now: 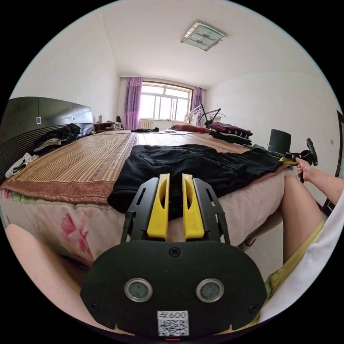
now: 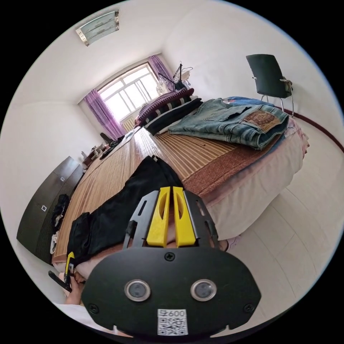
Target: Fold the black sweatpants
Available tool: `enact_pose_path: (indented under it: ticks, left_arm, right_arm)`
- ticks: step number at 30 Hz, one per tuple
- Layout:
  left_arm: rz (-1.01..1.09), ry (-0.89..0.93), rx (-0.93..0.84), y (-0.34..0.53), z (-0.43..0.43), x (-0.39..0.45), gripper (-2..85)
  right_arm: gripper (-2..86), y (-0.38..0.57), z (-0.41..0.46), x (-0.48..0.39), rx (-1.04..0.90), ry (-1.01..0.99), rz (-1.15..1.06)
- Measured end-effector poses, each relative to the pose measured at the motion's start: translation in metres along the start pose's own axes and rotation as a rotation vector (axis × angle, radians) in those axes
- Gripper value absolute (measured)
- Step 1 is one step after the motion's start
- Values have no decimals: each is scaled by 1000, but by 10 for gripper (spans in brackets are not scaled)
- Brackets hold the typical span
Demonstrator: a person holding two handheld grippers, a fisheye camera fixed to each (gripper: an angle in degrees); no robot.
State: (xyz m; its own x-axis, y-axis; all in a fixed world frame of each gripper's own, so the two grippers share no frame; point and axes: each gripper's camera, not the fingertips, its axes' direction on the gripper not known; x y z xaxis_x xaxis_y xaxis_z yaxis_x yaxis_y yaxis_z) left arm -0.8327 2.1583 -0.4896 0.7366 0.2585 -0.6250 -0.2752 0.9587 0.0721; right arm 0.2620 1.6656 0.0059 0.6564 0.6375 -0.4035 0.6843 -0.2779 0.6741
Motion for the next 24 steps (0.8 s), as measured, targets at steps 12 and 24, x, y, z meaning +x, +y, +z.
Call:
enact_pose_path:
  ticks: [12, 24]
  left_arm:
    - [-15, 21, -7, -13, 9, -19, 17]
    - [-4, 20, -16, -22, 3, -14, 31]
  right_arm:
    - [74, 9, 19, 29, 44, -63, 94]
    - [90, 18, 121, -33, -138, 238, -146]
